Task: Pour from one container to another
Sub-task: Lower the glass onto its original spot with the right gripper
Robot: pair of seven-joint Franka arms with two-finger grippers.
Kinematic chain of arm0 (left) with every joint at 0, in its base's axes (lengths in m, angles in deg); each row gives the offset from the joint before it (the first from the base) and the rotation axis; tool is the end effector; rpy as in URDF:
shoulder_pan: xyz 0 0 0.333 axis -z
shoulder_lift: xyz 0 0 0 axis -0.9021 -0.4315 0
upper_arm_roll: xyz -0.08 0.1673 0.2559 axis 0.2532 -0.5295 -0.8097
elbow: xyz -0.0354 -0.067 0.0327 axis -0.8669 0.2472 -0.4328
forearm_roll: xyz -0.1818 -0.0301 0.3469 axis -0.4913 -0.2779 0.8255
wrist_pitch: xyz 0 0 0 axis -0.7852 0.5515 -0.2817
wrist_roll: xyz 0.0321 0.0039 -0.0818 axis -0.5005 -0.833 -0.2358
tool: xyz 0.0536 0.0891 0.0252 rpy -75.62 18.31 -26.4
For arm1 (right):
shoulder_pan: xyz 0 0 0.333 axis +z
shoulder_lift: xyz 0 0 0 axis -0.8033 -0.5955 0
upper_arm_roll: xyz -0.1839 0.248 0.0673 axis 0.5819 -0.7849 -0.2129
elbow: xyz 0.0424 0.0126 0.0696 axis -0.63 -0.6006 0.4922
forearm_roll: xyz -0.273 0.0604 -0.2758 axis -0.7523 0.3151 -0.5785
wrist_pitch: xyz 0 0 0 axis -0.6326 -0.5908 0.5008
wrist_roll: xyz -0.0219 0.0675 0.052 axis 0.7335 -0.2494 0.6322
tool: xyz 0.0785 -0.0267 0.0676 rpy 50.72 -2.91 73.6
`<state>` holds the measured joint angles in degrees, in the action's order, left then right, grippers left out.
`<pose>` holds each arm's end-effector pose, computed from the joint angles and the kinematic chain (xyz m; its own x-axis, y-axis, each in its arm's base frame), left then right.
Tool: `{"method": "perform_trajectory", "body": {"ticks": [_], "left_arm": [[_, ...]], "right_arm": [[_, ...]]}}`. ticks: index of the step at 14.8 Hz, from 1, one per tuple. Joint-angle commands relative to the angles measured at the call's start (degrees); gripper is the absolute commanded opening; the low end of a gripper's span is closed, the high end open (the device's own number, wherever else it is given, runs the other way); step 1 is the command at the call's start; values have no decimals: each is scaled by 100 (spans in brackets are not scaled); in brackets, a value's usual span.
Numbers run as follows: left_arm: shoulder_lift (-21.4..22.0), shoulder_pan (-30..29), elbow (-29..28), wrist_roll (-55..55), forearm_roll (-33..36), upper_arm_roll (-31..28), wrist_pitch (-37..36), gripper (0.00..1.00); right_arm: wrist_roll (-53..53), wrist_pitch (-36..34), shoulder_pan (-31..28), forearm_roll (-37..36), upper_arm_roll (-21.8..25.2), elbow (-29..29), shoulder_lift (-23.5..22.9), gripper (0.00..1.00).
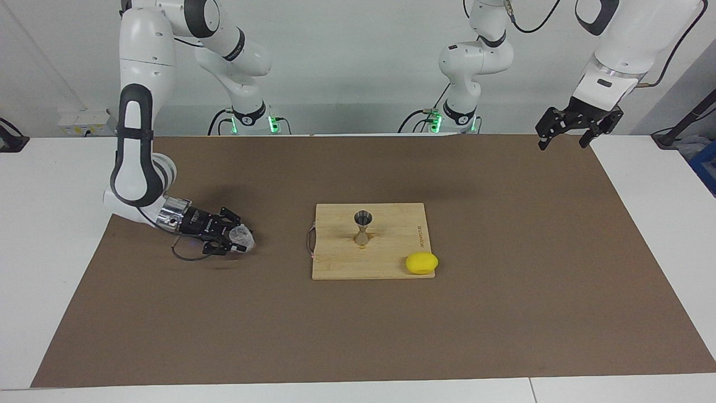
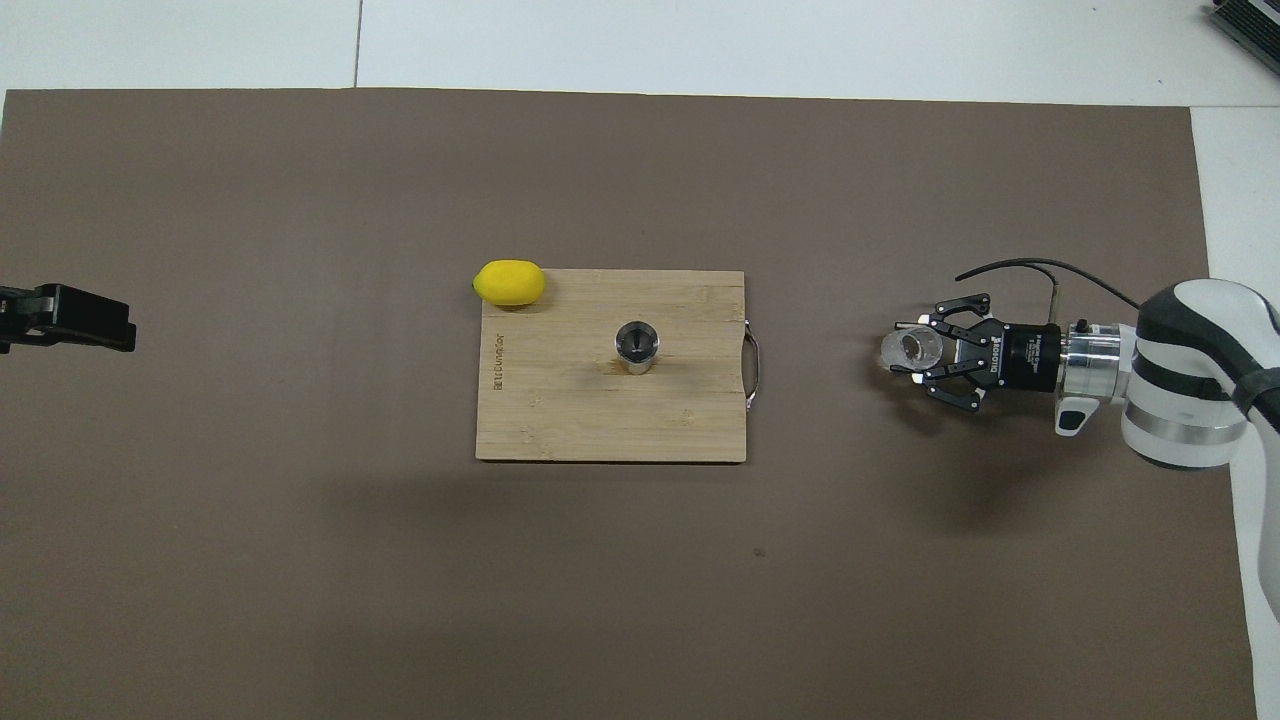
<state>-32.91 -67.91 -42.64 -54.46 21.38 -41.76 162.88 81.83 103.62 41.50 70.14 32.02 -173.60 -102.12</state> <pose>0.5364 -0.0205 0.6322 0.9991 -0.0423 -0.0020 -0.0424 -0.9987 -0.0272 0.5597 -0.0651 0.2255 -0.0073 -0.4583 -0.8888 -0.9870 0.1460 -0.0672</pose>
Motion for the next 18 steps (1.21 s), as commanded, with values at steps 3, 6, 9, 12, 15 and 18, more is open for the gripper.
{"method": "perform_trajectory", "body": {"ticks": [3,6,9,12,15,18], "left_arm": [[22,-13,41,8,7,23,-89,100],[22,-13,41,-9,7,23,-89,100],[31,5,41,-9,7,67,-80,100],[31,14,41,-18,7,75,-80,100],[22,22,41,-1,7,84,-2,100],[22,49,23,34,-19,111,192,100]], "right_arm": [[-167,223,-62,-129,-71,-25,-10,0],[-167,232,-35,-129,-71,-25,-10,0],[-176,232,-44,-129,-71,-43,-10,0],[-176,285,-18,-129,-71,-52,-10,0],[-176,294,0,-129,-80,-78,-10,37],[-167,338,9,-129,-80,-69,-10,100]]}}
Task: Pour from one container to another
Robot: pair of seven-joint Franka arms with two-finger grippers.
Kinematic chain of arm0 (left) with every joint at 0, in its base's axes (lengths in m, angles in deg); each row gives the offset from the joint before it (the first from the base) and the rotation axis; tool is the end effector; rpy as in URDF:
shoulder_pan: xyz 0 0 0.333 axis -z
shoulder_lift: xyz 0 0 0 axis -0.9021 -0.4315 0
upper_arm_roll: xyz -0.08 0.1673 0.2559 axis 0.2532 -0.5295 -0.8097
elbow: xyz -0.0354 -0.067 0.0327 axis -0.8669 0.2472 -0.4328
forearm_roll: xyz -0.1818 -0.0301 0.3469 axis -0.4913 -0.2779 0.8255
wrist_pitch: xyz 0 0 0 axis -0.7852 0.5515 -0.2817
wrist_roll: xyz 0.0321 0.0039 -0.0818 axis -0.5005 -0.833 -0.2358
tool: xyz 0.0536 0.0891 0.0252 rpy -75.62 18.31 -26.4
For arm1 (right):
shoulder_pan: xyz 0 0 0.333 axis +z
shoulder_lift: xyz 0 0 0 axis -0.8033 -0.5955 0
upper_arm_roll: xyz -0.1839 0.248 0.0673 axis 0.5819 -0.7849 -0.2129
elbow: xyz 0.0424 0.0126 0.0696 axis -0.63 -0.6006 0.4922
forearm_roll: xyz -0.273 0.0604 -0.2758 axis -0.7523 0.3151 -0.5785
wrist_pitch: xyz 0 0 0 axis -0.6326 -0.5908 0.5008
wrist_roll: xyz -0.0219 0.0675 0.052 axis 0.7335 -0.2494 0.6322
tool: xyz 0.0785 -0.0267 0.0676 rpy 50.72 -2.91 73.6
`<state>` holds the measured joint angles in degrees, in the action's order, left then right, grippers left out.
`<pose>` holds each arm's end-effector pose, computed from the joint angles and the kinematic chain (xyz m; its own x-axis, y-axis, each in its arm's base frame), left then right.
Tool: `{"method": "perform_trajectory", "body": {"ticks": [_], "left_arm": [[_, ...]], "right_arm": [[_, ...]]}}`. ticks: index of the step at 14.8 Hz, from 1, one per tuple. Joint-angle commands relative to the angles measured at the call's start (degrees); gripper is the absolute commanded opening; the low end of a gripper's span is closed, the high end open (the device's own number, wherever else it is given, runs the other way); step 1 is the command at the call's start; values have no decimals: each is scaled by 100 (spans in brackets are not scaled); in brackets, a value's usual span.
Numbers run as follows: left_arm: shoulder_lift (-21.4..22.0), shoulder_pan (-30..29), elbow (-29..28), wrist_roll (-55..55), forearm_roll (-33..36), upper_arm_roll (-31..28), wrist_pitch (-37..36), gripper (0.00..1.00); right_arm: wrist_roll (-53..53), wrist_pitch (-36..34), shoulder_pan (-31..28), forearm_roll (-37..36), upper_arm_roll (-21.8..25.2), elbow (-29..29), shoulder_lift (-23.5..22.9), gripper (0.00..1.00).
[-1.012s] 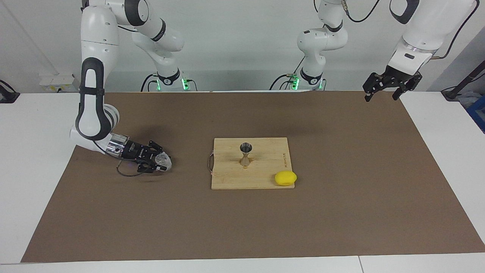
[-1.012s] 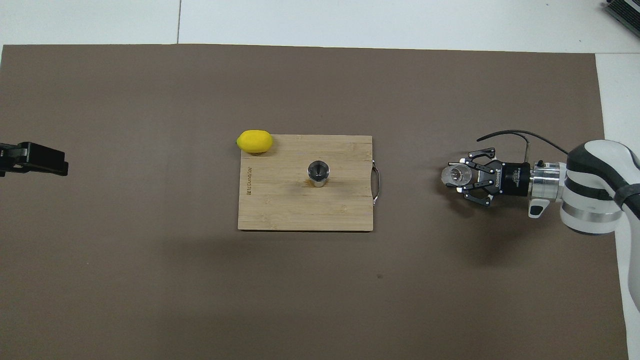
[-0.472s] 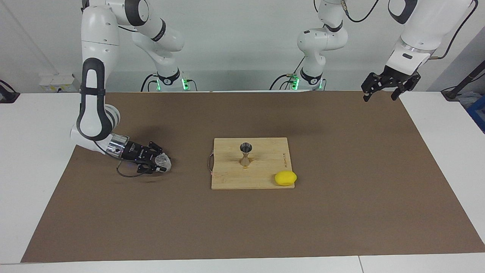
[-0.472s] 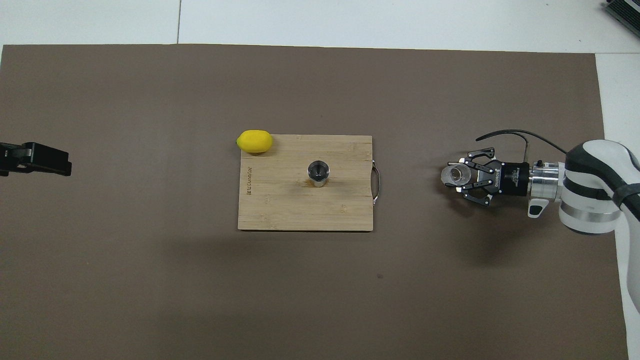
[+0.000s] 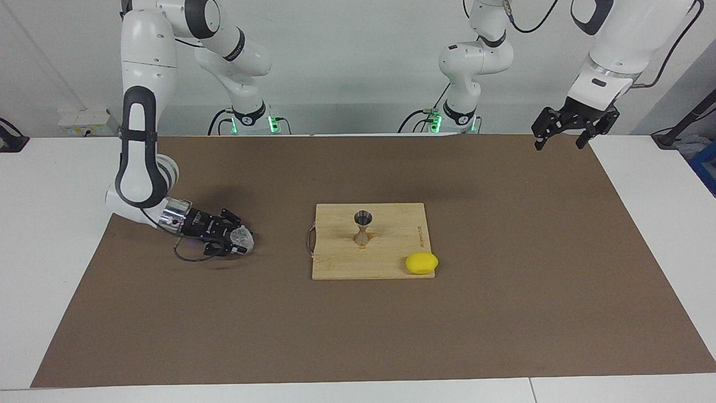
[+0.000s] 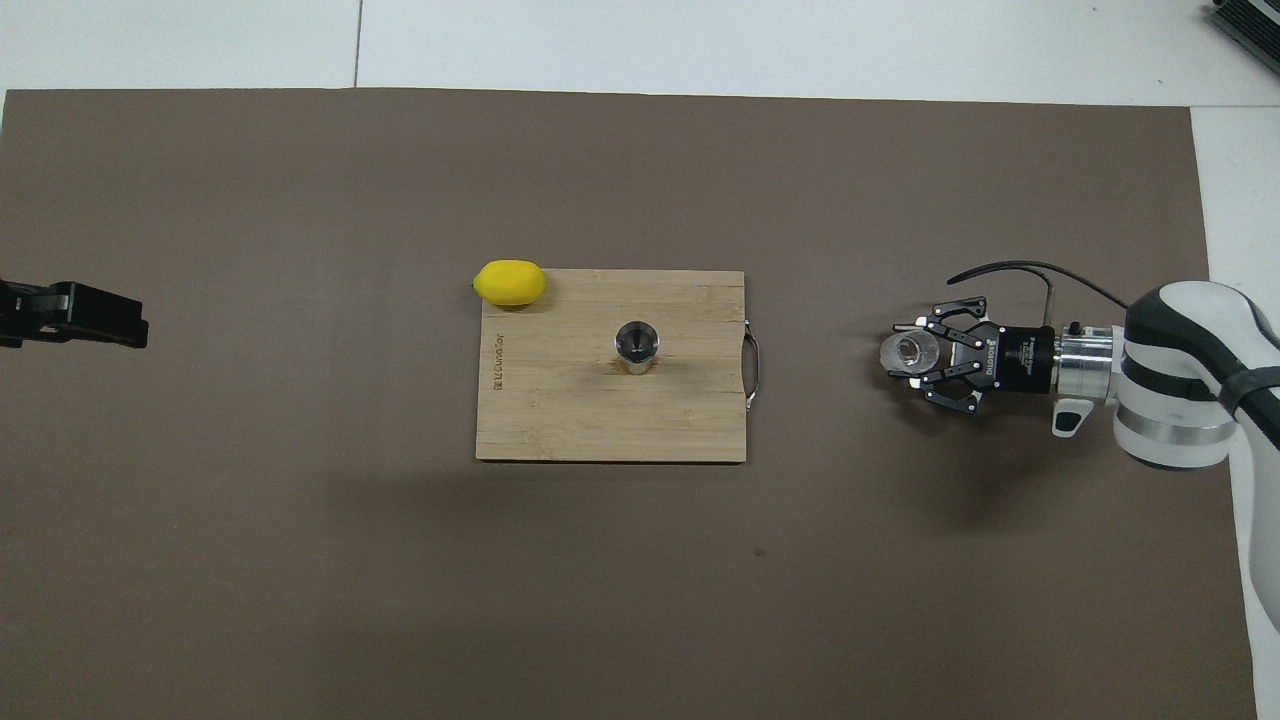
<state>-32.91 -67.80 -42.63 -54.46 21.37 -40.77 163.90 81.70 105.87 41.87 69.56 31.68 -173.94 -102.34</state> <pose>0.5379 -0.0312 0.6338 0.9980 -0.0620 0.0159 -0.0615 -0.9977 -0.0280 0.5592 -0.0627 0.2198 -0.0101 -0.4877 -0.8729 -0.9869 0.1452 -0.0697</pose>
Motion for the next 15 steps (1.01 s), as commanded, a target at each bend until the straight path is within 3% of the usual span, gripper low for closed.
{"method": "perform_trajectory", "body": {"ticks": [1,6,12,15], "left_arm": [[22,37,31,26,-28,12,91,100],[31,37,13,53,-317,20,82,100],[22,54,22,9,-309,29,117,100],[22,63,22,0,-300,29,100,100]], "right_arm": [[-154,68,-29,-71,-46,-35,11,100],[-93,-240,-29,-334,-37,114,81,100],[3,-161,-11,-1844,-28,264,898,100],[109,-161,58,-2889,-46,641,1022,100]]}}
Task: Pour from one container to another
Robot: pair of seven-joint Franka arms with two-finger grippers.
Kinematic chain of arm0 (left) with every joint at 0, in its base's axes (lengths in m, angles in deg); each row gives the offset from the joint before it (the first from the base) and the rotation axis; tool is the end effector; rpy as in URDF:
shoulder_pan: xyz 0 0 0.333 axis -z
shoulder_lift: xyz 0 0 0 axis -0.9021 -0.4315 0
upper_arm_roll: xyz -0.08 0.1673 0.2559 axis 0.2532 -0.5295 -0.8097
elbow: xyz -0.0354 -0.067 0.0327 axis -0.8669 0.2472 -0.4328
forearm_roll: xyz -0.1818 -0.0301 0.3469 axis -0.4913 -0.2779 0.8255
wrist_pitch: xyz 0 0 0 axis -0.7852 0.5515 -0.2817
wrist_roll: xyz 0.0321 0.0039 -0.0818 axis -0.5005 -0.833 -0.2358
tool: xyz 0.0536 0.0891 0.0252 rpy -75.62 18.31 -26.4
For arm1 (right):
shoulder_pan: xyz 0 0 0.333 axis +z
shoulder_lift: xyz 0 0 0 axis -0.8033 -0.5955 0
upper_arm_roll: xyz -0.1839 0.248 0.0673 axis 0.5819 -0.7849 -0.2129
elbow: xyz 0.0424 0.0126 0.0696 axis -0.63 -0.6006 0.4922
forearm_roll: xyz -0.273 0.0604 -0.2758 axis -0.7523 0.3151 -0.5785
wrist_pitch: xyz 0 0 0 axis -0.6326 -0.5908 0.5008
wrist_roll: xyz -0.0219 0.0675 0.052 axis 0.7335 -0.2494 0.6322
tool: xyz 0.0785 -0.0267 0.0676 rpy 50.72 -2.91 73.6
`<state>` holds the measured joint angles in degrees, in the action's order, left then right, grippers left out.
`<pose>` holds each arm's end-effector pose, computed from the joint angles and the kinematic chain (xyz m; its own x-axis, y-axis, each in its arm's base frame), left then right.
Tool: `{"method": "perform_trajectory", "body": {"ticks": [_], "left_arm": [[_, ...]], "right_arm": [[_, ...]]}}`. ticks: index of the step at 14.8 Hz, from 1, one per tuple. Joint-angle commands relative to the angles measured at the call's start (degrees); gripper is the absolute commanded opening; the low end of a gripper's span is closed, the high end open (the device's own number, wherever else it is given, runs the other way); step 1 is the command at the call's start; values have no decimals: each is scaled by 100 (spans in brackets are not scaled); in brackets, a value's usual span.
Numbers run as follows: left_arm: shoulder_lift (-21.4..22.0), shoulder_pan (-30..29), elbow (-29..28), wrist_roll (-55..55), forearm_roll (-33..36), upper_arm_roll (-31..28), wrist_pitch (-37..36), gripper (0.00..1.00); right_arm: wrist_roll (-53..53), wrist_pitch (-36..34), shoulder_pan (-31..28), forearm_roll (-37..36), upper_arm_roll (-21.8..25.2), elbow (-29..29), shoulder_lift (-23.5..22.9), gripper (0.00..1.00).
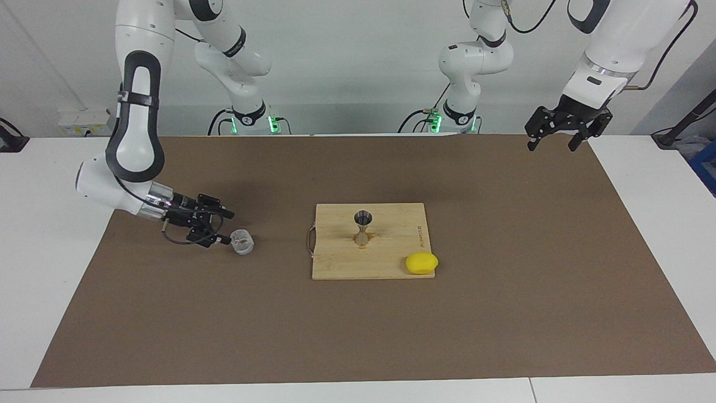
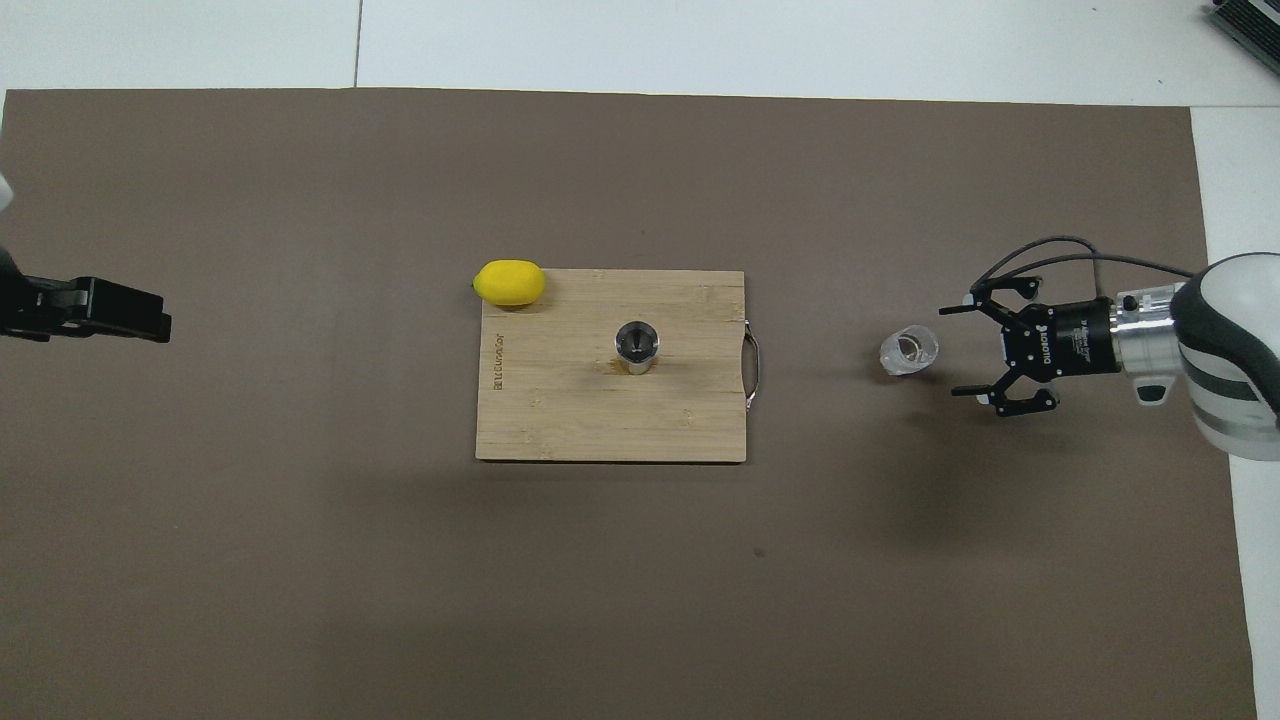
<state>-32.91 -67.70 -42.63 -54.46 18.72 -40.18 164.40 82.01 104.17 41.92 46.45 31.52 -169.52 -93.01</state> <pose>0.5380 -0.0428 0.6345 0.9970 -0.0735 0.0247 -0.0740 -0.9971 0.0177 0.5718 -0.0751 0.3257 0.2924 -0.6795 -0.6729 -0.9563 -0.2028 -0.2108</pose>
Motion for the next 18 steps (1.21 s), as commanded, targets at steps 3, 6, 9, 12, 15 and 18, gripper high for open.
{"method": "perform_trajectory", "body": {"ticks": [3,6,9,12,15,18], "left_arm": [[31,45,13,17,-44,-38,23,100],[31,18,13,17,-35,-38,-12,100],[31,-52,13,26,-44,-56,-30,100],[48,9,13,43,-35,-56,-39,100],[66,36,4,26,-35,-38,-39,100],[75,-43,-31,26,-35,-47,-38,100]], "right_arm": [[35,-34,291,-1616,-21,497,256,100],[0,10,685,-2309,-12,673,449,100],[-437,-26,888,-3471,-100,972,616,100],[-984,-25,959,-3937,-100,990,975,100],[-1633,-104,968,-4404,-109,1008,1354,100],[-2187,-550,959,-4562,-92,1331,1513,100]]}}
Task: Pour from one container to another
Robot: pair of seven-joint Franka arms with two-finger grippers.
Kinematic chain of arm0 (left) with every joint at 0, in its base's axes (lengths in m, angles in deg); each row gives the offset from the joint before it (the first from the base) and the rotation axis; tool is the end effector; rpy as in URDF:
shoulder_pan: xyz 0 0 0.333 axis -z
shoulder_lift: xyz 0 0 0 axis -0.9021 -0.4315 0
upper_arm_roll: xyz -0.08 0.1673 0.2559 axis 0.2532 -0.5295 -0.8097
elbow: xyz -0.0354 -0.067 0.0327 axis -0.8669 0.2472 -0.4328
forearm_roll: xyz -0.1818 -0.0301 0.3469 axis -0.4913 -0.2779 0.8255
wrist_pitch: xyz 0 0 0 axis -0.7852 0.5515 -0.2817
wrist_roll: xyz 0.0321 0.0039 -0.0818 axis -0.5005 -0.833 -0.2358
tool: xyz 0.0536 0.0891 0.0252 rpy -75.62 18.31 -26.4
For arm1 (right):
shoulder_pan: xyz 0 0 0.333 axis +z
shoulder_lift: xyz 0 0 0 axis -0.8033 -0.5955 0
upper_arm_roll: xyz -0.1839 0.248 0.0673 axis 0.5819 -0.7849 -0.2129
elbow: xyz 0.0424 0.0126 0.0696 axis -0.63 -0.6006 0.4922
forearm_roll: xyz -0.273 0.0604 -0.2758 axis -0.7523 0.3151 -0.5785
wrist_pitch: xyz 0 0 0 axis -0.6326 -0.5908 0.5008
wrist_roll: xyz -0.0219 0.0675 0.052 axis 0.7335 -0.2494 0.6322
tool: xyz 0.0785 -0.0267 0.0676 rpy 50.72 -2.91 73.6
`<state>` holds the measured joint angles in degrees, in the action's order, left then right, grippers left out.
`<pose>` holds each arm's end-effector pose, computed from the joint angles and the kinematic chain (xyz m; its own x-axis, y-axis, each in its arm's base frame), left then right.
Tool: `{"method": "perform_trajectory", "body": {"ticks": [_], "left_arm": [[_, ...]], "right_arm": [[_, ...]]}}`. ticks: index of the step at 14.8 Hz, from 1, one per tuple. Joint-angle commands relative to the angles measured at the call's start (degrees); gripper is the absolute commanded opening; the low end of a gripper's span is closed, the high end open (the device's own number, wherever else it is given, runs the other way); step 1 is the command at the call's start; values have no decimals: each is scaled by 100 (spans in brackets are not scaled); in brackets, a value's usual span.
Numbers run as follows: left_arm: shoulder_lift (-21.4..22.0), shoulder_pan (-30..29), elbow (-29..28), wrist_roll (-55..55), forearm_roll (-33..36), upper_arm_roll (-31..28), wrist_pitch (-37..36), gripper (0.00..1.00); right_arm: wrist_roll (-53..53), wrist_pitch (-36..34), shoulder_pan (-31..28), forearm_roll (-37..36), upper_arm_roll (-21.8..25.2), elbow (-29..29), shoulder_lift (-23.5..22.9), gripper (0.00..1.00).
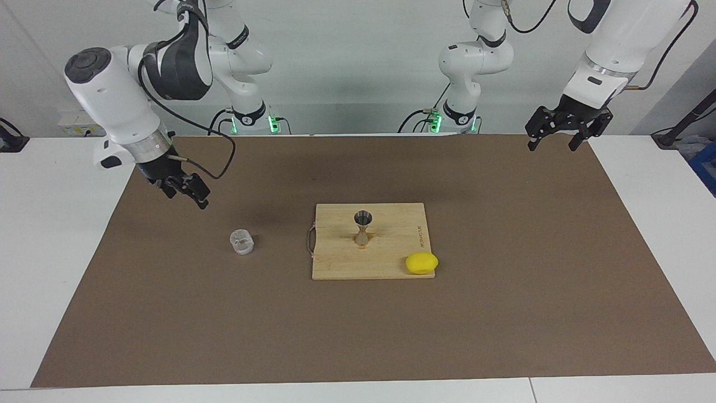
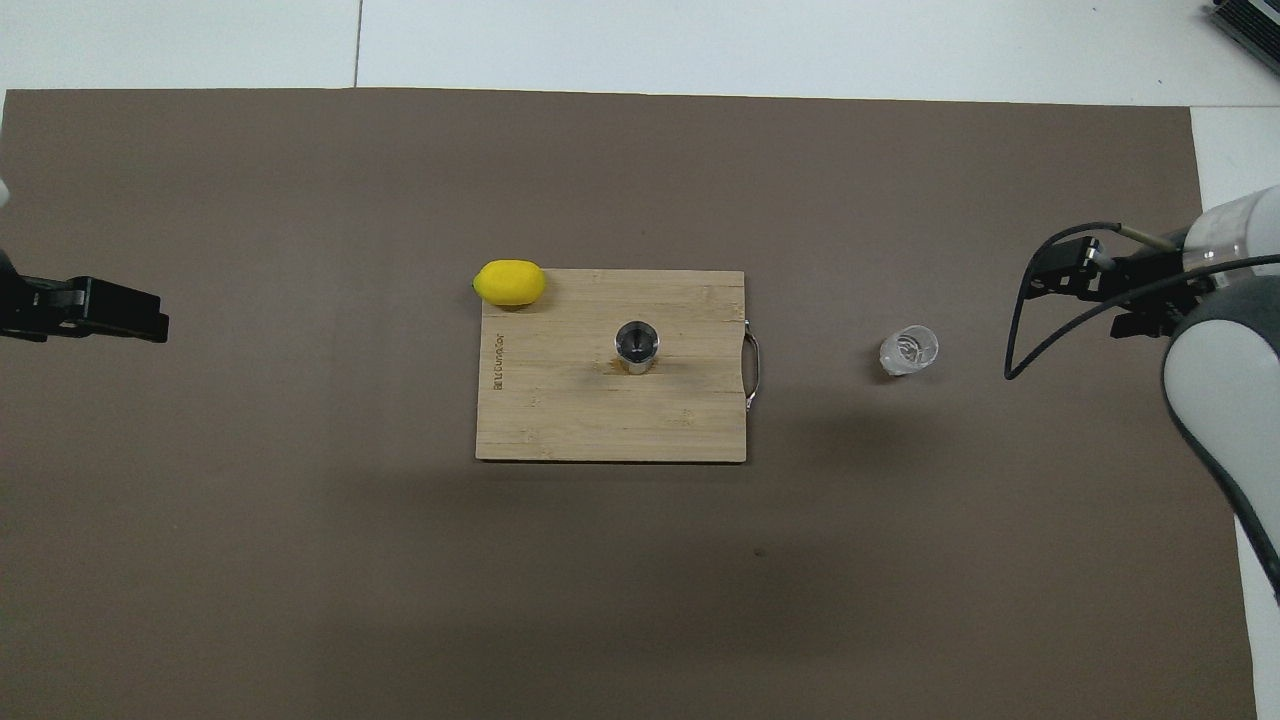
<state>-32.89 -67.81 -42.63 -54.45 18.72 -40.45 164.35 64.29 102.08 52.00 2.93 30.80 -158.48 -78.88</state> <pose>0.5381 -0.0392 0.6346 0.9975 -0.0668 0.0242 -0.0672 -0.9976 0.0179 0.5752 -0.0150 0.5338 0.9307 -0.3642 0.0331 -0.3610 -0.9294 -0.0767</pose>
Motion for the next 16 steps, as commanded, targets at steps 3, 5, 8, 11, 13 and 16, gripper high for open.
{"method": "perform_trajectory", "body": {"ticks": [3,5,8,11,13,16], "left_arm": [[65,21,-31,34,-35,-12,-34,100],[74,47,-31,43,-35,-12,-34,100],[74,30,-31,52,-35,-12,-34,100],[74,47,-31,52,-35,-12,-42,100],[74,47,-31,52,-35,-11,-34,100],[74,-23,-31,52,-26,-20,-51,100]], "right_arm": [[-855,-1176,231,-519,163,782,100,100],[-1067,-1651,610,-572,647,1019,144,100],[-1278,-2162,629,-589,640,1406,153,100],[-1428,-2242,611,-695,604,1416,196,100],[-1419,-2234,629,-686,595,1364,223,100],[-1332,-2495,637,-625,517,1424,241,100]]}}
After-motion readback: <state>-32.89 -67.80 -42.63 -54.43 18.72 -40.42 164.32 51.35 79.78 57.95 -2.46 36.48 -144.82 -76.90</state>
